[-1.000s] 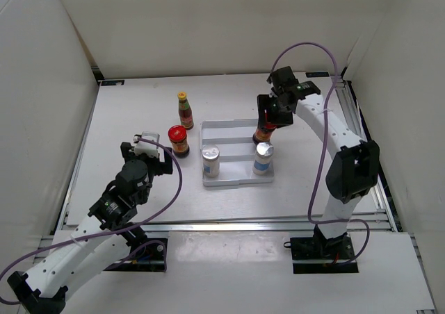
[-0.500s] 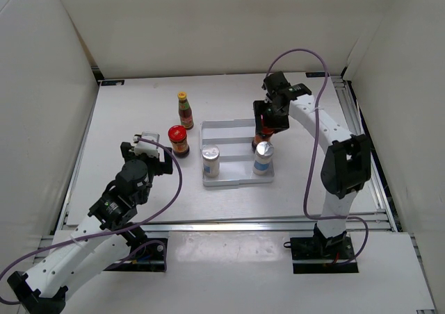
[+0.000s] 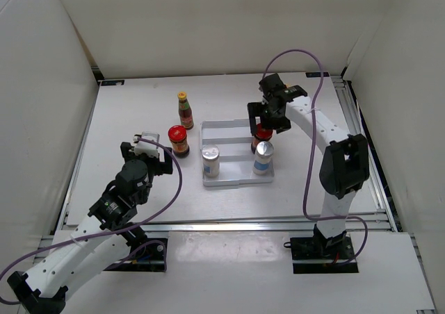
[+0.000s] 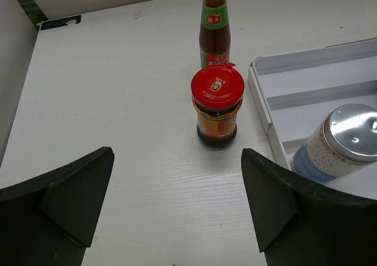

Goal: Organize the condiment bottles

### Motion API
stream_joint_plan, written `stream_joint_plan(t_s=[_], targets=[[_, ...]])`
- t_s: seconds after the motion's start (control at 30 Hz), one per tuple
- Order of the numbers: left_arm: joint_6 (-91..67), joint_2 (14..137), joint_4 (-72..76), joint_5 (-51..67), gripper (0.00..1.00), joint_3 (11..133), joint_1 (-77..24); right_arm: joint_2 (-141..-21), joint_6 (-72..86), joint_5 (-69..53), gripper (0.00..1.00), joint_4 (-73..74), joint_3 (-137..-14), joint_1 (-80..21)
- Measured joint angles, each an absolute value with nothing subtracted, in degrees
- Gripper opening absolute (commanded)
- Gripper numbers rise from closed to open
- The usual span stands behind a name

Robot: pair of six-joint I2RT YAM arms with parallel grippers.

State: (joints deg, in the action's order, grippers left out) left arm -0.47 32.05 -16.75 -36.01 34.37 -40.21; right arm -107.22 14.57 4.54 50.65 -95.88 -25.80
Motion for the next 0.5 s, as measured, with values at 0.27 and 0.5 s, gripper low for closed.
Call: stream_joint_plan(t_s=[0.27, 0.5], targets=[[-0.5, 32.1, -16.8, -36.0, 1.0, 34.4, -40.2, -98.0, 14.6, 8.9, 1.0, 49.1, -95.9, -28.0], [-2.2, 37.2, -18.0, -34.3, 1.0, 37.1, -39.6, -75.6, 14.8, 11.0, 1.0, 43.7, -92.0, -28.1]])
